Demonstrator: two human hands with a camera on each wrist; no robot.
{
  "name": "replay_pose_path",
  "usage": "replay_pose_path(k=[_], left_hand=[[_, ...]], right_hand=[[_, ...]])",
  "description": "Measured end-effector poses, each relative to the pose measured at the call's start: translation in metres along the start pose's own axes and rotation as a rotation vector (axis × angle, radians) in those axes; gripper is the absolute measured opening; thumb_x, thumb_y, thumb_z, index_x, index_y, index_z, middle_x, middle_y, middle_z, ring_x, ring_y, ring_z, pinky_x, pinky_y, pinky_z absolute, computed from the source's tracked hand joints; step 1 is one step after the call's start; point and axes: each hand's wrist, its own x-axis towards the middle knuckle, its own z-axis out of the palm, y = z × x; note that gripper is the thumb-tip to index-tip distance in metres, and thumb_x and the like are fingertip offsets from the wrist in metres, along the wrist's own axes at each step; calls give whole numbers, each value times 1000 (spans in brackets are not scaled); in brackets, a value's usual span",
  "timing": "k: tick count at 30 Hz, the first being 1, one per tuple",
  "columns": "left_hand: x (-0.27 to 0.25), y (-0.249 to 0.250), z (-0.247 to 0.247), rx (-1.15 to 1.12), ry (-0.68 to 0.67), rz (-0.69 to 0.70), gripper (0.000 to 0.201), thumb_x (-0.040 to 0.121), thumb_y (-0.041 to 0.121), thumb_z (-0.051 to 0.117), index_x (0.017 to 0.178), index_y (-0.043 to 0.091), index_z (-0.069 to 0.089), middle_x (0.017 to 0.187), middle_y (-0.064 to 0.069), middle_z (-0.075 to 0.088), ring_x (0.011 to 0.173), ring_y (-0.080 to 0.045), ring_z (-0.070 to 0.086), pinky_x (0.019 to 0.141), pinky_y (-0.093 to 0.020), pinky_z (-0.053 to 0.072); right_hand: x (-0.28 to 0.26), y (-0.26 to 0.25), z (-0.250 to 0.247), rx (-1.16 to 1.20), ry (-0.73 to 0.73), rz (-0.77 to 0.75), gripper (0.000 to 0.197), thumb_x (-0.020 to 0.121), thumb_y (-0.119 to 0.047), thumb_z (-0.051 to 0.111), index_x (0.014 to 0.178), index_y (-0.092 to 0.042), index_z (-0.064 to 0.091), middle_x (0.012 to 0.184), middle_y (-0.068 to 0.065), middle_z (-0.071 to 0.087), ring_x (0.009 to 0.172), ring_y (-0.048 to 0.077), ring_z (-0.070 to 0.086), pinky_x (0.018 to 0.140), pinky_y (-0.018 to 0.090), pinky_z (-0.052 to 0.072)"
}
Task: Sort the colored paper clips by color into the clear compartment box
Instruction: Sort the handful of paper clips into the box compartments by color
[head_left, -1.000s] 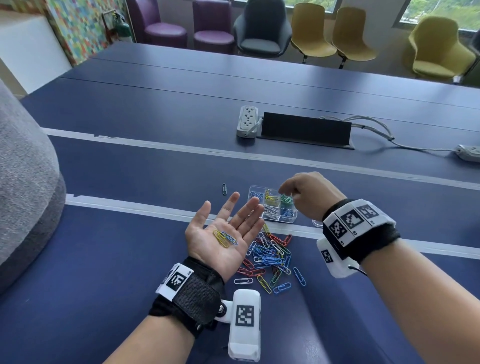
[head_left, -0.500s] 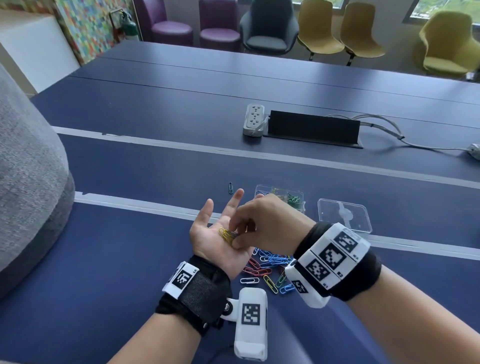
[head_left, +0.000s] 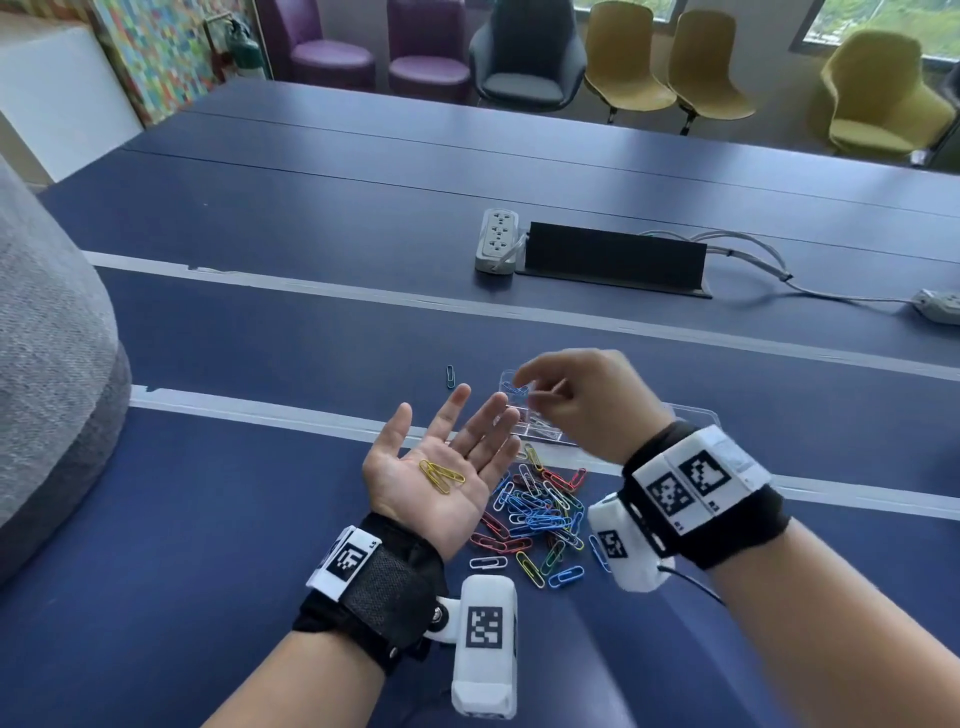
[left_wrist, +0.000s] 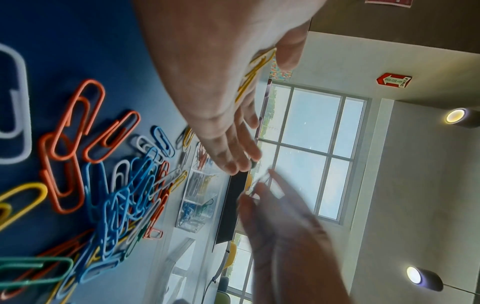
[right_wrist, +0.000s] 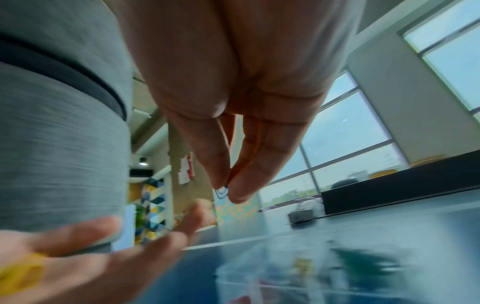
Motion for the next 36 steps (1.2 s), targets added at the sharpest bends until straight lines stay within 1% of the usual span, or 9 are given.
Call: replay_pose_path(k=[5,9,12,14,18,20,24,30,36], left_hand=[[4,-3,-2,-8,-8,5,45,91,37,39,121,9,59,106,-19,67,98,-38,66,94,-49,46],[3,-4,0,9,-11,12,43,95,35,34,122,11,56,113,-21,66,102,-38,65,96,-49,44],[2,-4,1,0,-9,-18,50,93,44,36,124,10,57,126,-23,60,115,-39,58,99,-51,42],[3,-5,2,-4,5,-23,55,91,49,38,125,10,57,127,-24,59,118,-39,56,100,-51,41],[2,-6,3,5,19,-41,59,91,54,36,125,12,58,113,-25,66,98,-37,67,81,-45,55],[-1,-4,3,12,29,-55,60,91,56,36,126,13,58,121,-25,63,111,-39,62,91,-47,50],[-2,-4,0,20,67,-27,57,96,51,30,130,12,55,122,-24,63,119,-40,55,104,-51,38],[5,-3,1,60,60,23,40,101,34,28,114,11,58,102,-18,69,99,-32,63,90,-44,47],[8,-1,-3,115,103,53,26,96,15,37,98,12,63,81,-6,64,79,-24,60,79,-38,48]], right_hand=[[8,44,-9,-200,-8,248,27,81,-11,53,89,-26,73,92,1,73,79,20,66,80,35,57],[5,50,-3,-256,-77,282,24,83,-18,55,92,-32,72,98,0,72,84,20,64,83,35,55],[-2,33,-2,-224,-23,203,20,85,-19,57,95,-28,72,97,-2,72,80,15,59,81,24,48],[-10,6,2,-125,25,65,16,82,-17,62,90,-25,74,88,-1,72,75,14,60,78,24,50],[-25,-42,21,-80,-256,-95,17,80,-31,64,91,-21,73,85,1,72,80,16,62,76,28,50],[-27,-49,34,-153,-317,-84,22,80,-32,63,98,-21,72,91,5,71,89,22,61,76,25,45],[-24,-51,49,-174,-298,-50,22,85,-20,58,103,-21,70,99,10,69,99,30,59,86,30,46],[-22,-49,38,-76,-227,-107,21,79,-14,58,87,-24,75,84,4,73,78,22,61,75,25,46],[33,2,-8,-77,39,169,18,82,-9,62,91,-16,75,92,2,74,78,11,63,82,21,50]])
